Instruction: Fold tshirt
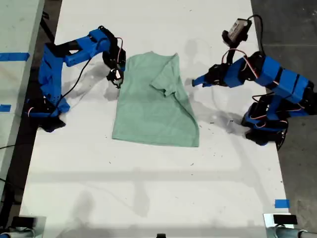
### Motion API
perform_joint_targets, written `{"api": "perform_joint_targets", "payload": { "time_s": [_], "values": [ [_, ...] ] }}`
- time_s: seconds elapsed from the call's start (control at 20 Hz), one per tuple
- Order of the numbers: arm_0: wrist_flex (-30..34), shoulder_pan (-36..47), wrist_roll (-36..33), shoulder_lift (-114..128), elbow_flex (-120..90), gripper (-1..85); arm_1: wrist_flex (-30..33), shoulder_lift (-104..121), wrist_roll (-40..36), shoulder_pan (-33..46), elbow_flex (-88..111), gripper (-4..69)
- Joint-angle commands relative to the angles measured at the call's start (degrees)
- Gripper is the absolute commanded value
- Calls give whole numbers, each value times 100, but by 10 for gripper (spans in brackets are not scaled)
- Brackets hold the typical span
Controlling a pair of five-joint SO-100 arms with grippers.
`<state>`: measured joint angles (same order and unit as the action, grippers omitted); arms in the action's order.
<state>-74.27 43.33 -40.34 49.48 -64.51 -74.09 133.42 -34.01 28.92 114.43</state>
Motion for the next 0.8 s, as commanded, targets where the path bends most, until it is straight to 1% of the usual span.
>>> {"api": "perform_joint_targets", "payload": {
  "time_s": [0.0, 0.05, 0.2, 0.35, 0.4, 0.45, 0.55, 0.6, 0.75],
  "values": [
    [-158, 18, -26, -53, 70, 0, -9, 255, 53, -18, 0, 140],
    [-176, 0, -26, -53, 88, 0, 9, 255, 53, -9, 26, 137],
    [-791, -149, 9, 272, 369, 0, 26, 281, 44, 26, 88, 129],
    [-1283, -229, -9, 1336, 387, 0, 35, 316, 18, 79, 149, 122],
    [-1415, -281, -114, 1635, 527, 0, 35, 325, 18, 97, 158, 121],
    [-1529, -431, -281, 1767, 853, 0, 44, 325, 9, 105, 185, 119],
    [-1723, -809, -387, 1538, 1767, 0, 88, 325, 0, 149, 237, 117],
    [-1714, -967, -396, 1397, 2092, 0, 97, 325, -9, 158, 255, 116],
    [-1020, -1512, -492, 1406, 2338, 0, 105, 369, 18, 167, 334, 113]
  ]
}}
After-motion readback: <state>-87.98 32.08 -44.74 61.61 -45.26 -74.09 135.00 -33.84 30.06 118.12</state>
